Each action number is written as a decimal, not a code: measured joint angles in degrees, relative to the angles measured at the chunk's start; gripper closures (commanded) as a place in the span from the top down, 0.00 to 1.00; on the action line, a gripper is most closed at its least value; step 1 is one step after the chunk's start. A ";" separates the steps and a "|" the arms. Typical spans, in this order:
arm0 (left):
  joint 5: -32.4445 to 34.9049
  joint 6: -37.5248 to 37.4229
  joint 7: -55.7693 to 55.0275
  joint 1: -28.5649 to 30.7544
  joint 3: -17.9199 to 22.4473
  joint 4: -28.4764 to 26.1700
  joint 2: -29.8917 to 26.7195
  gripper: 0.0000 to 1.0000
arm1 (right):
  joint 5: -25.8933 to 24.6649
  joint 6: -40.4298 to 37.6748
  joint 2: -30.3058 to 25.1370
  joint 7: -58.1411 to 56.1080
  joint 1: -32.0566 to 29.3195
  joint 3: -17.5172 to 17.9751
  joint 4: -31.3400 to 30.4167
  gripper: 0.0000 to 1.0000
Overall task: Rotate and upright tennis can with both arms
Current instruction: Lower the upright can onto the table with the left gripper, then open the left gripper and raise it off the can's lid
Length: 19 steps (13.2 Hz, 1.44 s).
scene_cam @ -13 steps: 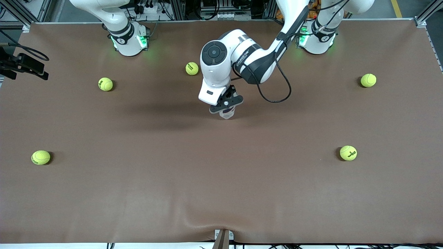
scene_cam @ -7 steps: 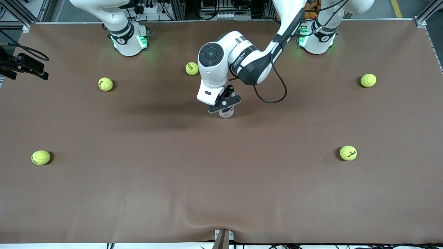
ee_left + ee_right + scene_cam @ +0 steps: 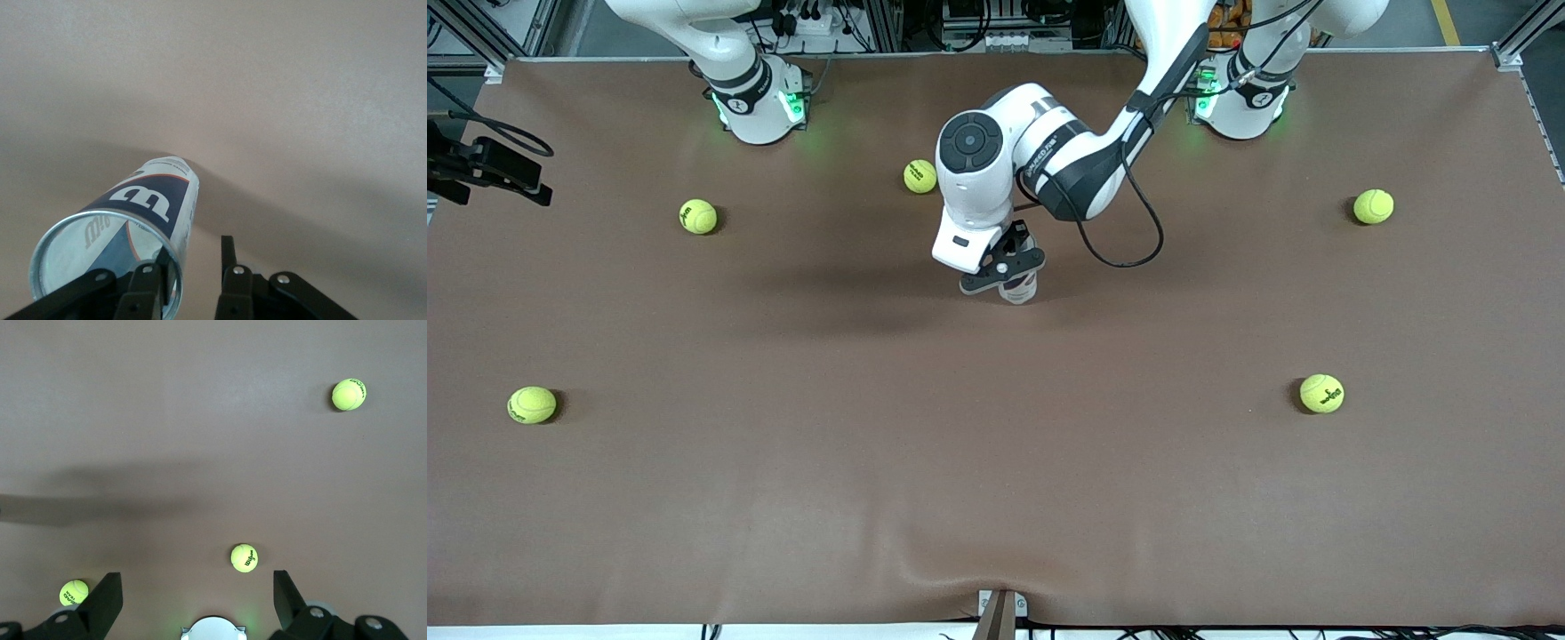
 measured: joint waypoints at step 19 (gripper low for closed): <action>0.15 -2.02 6.80 2.71 7.71 1.26 -7.18 1.00 | 0.00 0.00 0.01 0.00 0.02 0.04 -0.03 1.00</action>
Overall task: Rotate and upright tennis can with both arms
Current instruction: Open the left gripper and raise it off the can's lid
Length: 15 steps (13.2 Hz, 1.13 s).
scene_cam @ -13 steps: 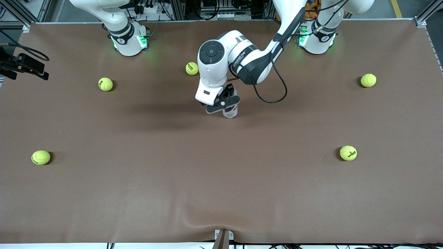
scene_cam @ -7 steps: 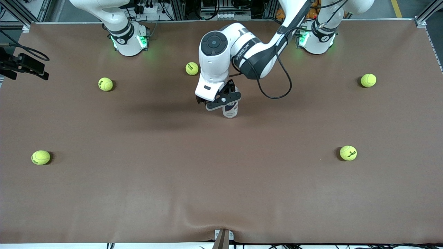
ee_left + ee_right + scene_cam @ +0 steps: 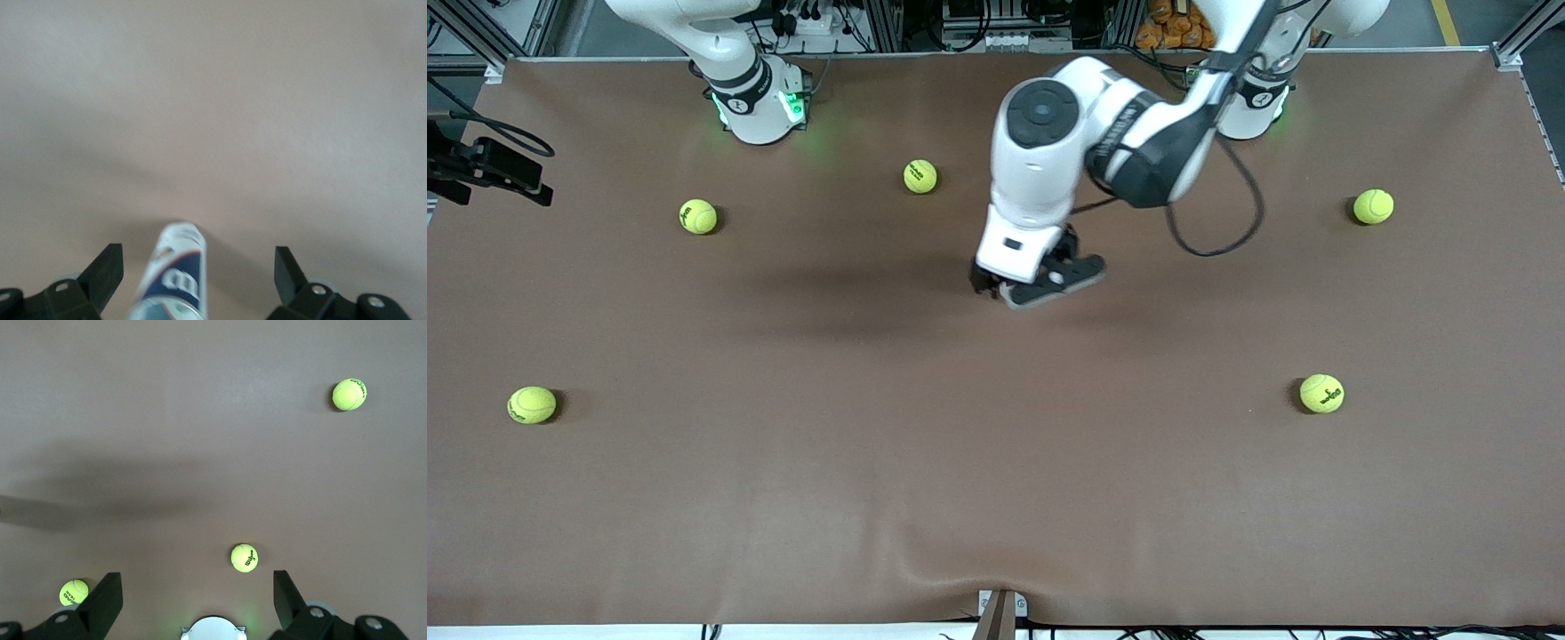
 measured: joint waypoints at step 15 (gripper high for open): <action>8.44 -8.19 27.00 50.24 -32.07 0.07 -5.30 1.00 | -0.02 0.04 0.13 0.00 0.05 0.05 -0.08 1.00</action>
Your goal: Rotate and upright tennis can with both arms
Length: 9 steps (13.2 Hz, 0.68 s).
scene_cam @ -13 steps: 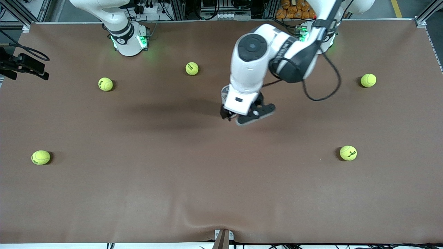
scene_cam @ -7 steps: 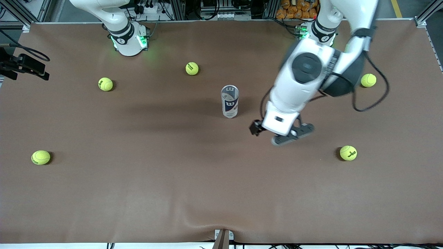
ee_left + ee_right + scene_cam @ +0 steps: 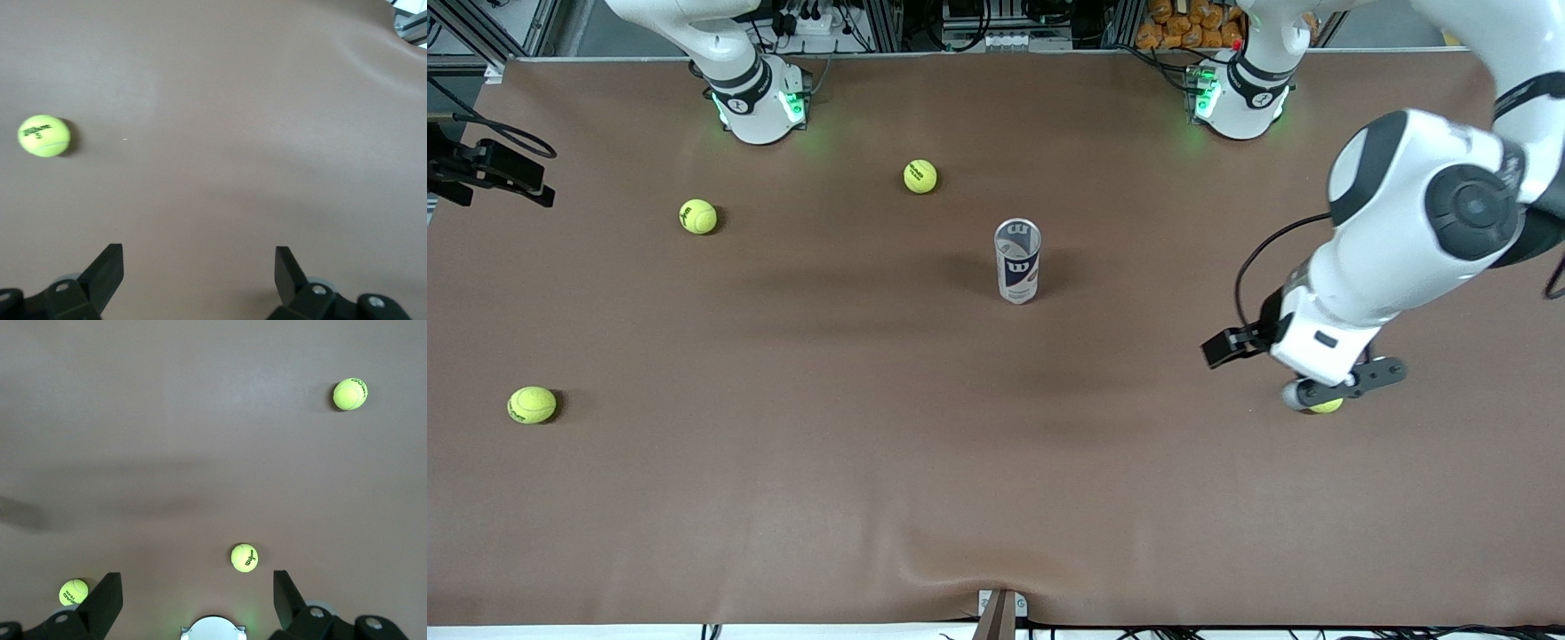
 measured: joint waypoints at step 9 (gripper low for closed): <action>0.27 -11.15 12.23 -4.16 12.41 0.14 -13.61 1.00 | 0.00 0.07 0.01 0.00 0.00 0.00 -0.01 1.00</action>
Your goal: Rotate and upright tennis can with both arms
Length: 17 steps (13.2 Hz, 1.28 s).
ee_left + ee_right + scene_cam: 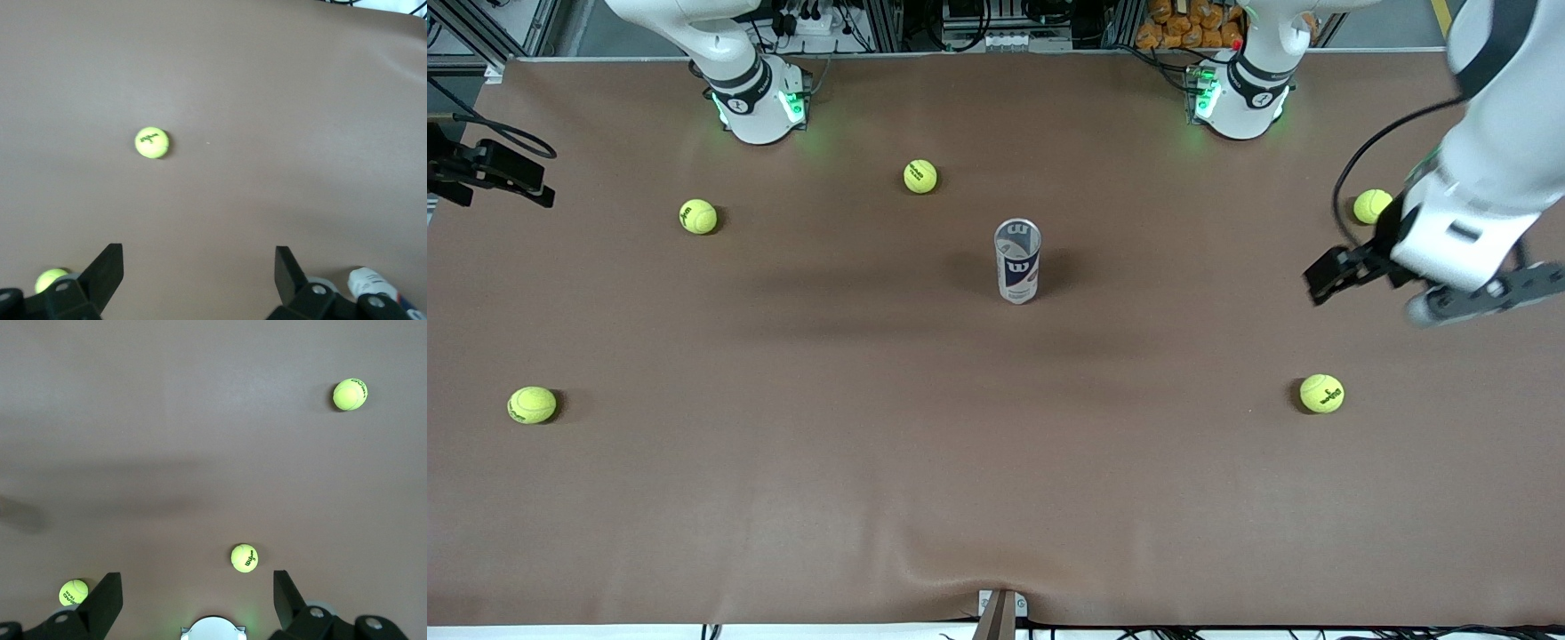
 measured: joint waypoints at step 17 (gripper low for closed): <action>-5.49 -3.95 23.39 -0.36 16.30 -5.88 -5.45 1.00 | 0.00 0.01 0.00 0.00 0.05 0.06 -0.01 1.00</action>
